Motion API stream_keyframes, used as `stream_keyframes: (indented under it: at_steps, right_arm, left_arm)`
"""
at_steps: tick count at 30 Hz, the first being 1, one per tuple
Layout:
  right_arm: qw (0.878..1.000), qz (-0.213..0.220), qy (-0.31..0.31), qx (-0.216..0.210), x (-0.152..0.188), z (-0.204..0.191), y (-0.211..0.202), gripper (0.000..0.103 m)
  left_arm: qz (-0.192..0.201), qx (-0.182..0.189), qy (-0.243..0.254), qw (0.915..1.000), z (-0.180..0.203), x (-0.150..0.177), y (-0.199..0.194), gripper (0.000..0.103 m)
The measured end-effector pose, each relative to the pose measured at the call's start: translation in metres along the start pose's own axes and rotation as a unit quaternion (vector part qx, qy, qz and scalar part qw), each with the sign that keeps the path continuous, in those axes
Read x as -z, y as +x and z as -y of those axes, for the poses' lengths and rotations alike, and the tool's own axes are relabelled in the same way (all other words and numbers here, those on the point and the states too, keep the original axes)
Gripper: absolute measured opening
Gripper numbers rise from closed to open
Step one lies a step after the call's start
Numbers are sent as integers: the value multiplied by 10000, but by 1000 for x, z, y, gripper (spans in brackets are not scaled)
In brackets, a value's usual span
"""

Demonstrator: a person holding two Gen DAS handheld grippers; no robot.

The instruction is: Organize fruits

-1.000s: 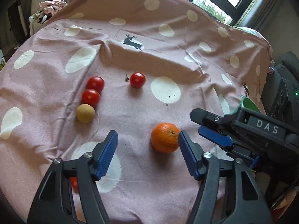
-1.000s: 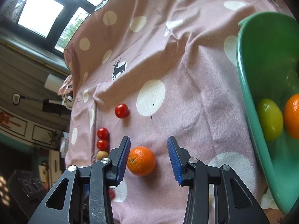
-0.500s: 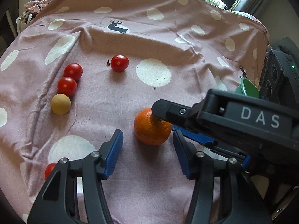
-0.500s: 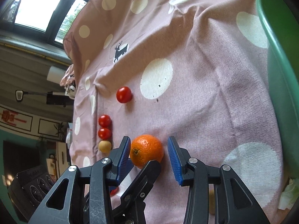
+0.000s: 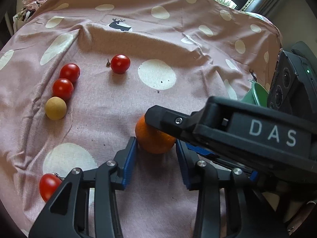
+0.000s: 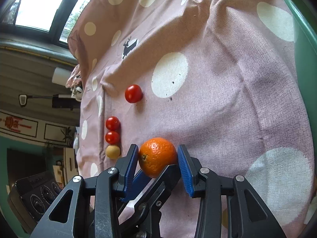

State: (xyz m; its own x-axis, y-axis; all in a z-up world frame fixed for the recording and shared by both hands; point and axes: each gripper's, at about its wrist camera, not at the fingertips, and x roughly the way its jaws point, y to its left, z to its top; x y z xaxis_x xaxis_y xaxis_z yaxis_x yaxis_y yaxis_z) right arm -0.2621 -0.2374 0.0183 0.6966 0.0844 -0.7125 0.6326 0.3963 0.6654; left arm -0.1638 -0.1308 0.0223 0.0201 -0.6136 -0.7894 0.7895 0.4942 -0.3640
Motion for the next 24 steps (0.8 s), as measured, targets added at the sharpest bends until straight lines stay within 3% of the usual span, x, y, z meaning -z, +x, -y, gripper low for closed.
stream_keyframes:
  at_steps: [11,19,24]
  right_arm:
    - [9971,554,-521,-82,10,-28,-30,44]
    - [9903,973,-987,-59,21,-54,-53,44]
    - [9864,1178,-1144,-27,24,-63,-66,44]
  left_arm:
    - [636,206,164,9976,8,-2,-39,38]
    - [1231,388,236,9914,15,-2,-68,40]
    - [1408,527,309,9882,21,-1,-79,39]
